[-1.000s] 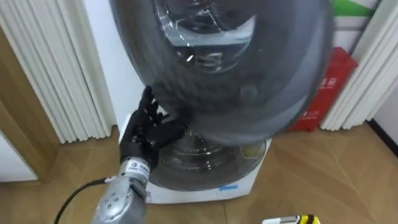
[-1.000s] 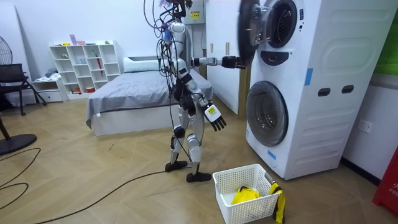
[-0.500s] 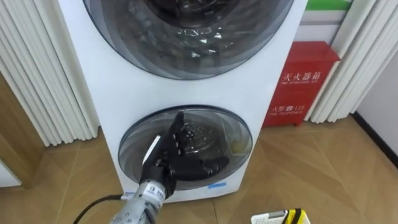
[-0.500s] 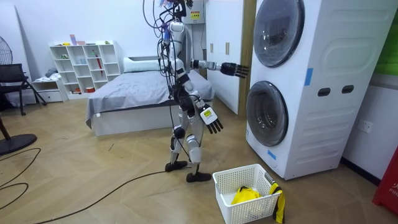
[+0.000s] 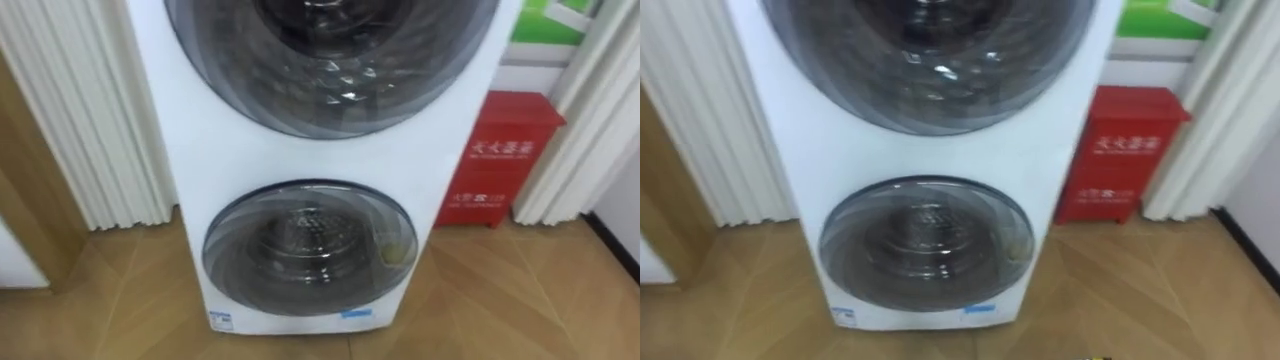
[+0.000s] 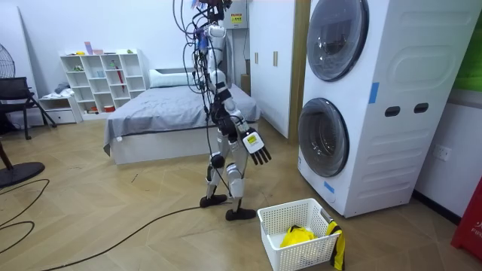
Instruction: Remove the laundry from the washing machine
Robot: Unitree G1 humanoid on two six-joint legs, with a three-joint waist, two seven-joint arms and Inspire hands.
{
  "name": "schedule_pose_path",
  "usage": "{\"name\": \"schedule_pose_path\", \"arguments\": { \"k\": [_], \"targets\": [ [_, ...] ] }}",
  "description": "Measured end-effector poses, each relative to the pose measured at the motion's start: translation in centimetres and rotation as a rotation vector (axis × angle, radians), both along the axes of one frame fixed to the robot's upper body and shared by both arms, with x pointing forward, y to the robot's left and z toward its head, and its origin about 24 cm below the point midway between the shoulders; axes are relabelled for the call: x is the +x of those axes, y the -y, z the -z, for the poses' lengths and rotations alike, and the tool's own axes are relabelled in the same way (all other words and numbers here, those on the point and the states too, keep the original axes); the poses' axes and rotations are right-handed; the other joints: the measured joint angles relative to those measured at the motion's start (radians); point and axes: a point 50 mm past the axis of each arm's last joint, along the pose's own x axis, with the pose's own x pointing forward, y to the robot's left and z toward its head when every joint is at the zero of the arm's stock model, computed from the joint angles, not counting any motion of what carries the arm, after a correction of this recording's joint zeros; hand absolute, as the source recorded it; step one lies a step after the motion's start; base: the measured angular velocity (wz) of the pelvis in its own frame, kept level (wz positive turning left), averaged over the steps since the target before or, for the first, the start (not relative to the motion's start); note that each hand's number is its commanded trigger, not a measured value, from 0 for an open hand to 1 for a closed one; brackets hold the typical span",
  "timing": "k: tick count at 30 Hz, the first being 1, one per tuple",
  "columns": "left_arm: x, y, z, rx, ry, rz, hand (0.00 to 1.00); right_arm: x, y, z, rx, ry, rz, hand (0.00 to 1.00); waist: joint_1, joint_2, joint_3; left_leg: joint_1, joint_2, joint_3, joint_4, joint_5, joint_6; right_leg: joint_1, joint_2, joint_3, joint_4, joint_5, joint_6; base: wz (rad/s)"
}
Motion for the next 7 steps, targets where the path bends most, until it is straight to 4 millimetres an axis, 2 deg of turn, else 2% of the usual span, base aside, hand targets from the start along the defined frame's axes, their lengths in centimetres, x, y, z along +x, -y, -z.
{"name": "schedule_pose_path", "arguments": {
  "k": [1,2,4,7],
  "targets": [
    [-0.7,-0.3,0.1,0.015,-0.027,-0.020,0.00,-0.2,0.0,0.1,0.017,-0.007,0.027,0.00,0.003,0.001,0.0000,0.001,0.000,0.000,0.000,0.000,-0.001,0.001,0.000,-0.001,0.000,0.000,0.000,0.00],
    [-2.3,-0.7,0.3,0.039,-0.080,-0.051,0.00,-0.7,0.0,0.3,0.051,-0.020,0.078,0.00,0.008,0.005,-0.0004,0.007,0.001,0.000,-0.004,-0.001,-0.002,0.006,0.002,-0.001,0.000,0.000,0.000,0.00],
    [-5.0,-1.1,0.4,0.078,-0.171,-0.078,0.00,-2.0,0.1,0.6,0.104,-0.050,0.162,0.00,0.005,0.013,-0.0018,0.019,0.006,-0.006,-0.009,-0.013,-0.019,0.018,0.008,0.002,-0.001,-0.002,0.001,-0.04],
    [-6.7,-0.8,0.5,0.088,-0.232,-0.122,0.00,-3.0,0.3,0.9,0.156,-0.068,0.264,0.00,0.005,0.018,-0.0006,0.022,0.007,-0.005,-0.010,-0.017,-0.024,0.020,0.009,0.004,0.000,-0.004,0.002,0.00]
  ]
}}
